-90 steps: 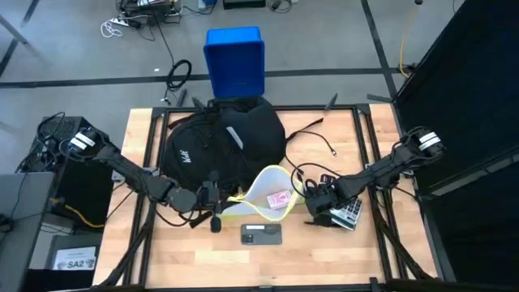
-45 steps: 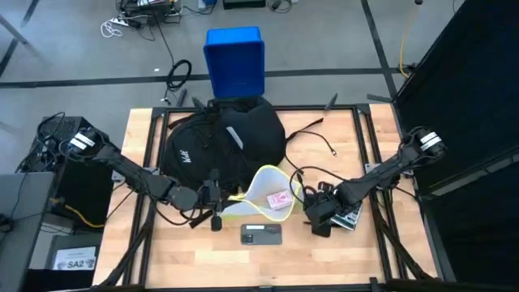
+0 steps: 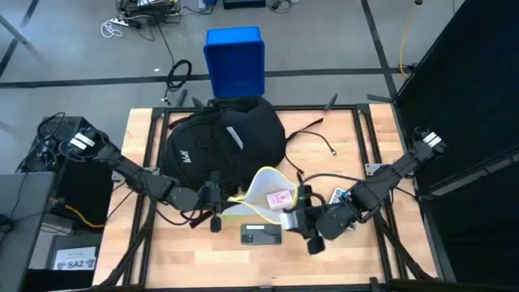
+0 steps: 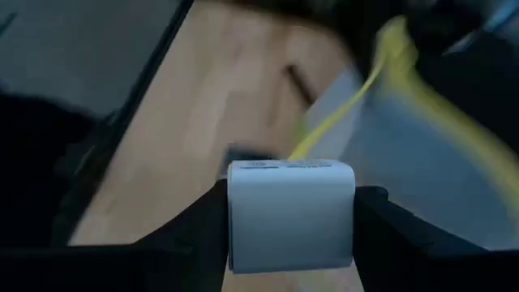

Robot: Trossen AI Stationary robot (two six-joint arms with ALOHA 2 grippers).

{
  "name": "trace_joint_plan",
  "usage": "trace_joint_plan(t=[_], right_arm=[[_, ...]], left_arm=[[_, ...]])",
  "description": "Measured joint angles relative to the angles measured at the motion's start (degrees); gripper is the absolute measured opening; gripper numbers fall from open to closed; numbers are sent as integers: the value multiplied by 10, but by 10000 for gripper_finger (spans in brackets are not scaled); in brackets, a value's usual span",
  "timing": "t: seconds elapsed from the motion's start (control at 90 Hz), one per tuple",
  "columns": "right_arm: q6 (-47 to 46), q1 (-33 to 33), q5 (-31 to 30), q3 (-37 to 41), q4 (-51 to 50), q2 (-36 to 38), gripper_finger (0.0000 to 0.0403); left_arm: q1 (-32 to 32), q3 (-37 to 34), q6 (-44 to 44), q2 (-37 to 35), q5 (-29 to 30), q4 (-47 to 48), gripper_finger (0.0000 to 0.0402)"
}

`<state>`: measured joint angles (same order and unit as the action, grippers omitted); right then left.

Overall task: Unpack backpack
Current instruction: Put the charger adapter into the zip bag, then put the pen into the zip bag

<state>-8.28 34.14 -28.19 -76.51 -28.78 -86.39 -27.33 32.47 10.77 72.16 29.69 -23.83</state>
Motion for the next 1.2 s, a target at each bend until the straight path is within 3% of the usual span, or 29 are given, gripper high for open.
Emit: trace_joint_plan(t=[0.156,0.311,0.533,0.778,1.011,1.2], right_arm=[[7,-59,9,-1,50,-18,184],[4,-118,13,0,-4,-41,205],[-14,-162,105,0,-25,-60,223],[-22,-151,120,0,-17,-56,235],[-80,-108,117,0,-116,6,221],[-197,-58,50,0,-220,54,194]], left_arm=[[0,0,0,0,0,0,0],[-1,0,0,0,0,3,0],[-1,0,2,0,-9,17,0],[-1,0,3,0,-10,15,0],[-1,0,2,0,-11,15,0],[-1,0,1,0,-11,15,0]])
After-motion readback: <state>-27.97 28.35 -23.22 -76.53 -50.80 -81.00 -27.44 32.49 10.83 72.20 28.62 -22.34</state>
